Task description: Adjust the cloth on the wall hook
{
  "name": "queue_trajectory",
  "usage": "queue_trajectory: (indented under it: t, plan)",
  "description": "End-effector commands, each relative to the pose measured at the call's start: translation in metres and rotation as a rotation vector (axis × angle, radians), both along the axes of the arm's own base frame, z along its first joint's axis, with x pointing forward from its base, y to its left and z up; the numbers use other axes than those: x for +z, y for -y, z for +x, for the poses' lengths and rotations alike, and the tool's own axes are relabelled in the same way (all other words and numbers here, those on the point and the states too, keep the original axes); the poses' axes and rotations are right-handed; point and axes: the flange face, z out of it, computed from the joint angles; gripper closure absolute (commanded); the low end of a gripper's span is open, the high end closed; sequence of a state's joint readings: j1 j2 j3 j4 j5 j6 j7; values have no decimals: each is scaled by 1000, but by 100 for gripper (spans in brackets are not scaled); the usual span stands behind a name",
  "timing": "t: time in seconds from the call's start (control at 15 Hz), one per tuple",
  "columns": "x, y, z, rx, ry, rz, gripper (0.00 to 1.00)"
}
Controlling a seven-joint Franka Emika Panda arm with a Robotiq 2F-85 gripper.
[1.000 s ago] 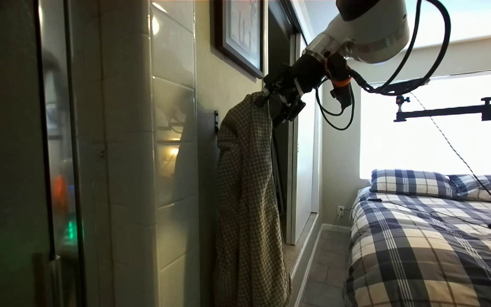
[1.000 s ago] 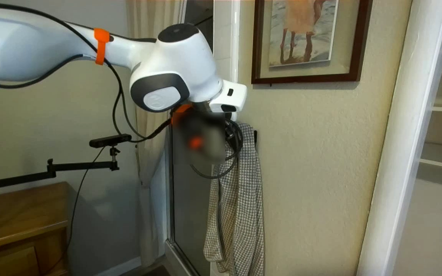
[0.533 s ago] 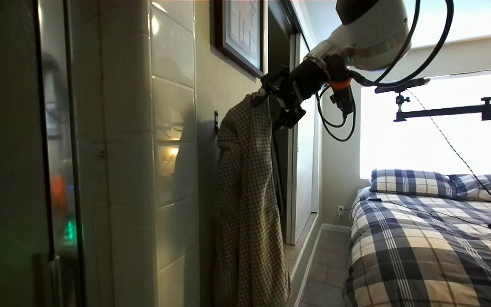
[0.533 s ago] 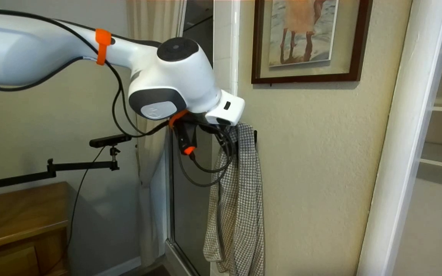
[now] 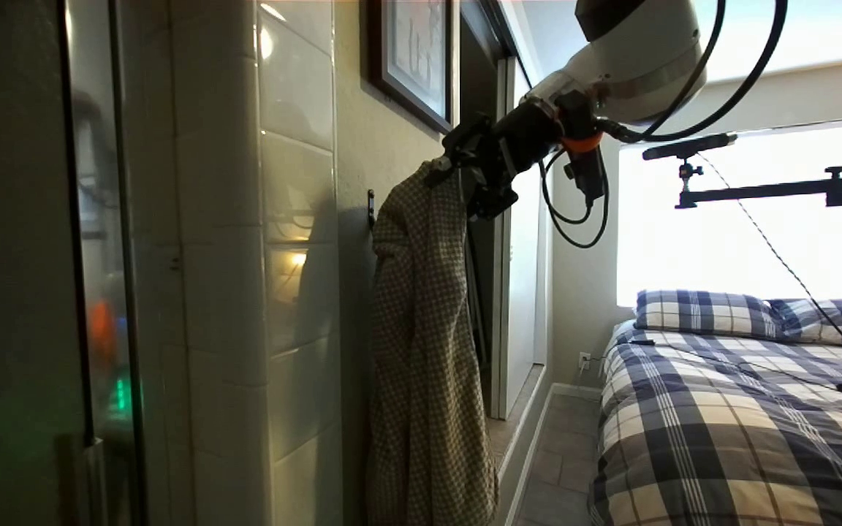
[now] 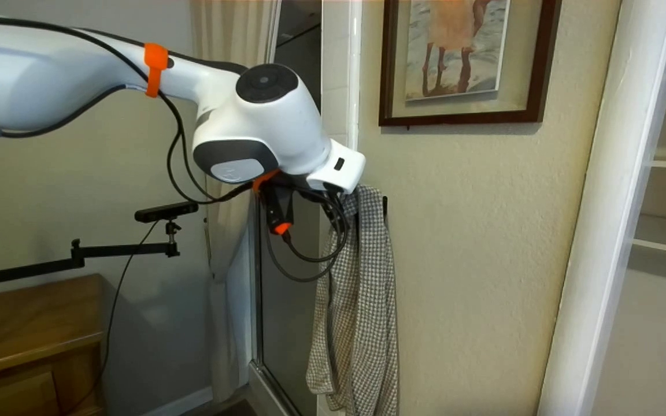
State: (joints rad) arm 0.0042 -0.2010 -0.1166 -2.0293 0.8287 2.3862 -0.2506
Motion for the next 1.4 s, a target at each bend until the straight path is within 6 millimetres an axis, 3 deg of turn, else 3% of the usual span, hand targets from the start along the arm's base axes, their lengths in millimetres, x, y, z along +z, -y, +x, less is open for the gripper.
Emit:
queue_trajectory:
  t: [0.0, 0.2, 0.47, 0.93, 1.33]
  plan:
    - [-1, -5, -8, 11, 39, 7, 53]
    - [0, -6, -10, 19, 45, 6, 73]
    - [20, -9, -21, 31, 52, -35, 99]
    - [70, -8, -28, 84, 147, -177, 99]
    - [75, -9, -5, 196, 260, -300, 99]
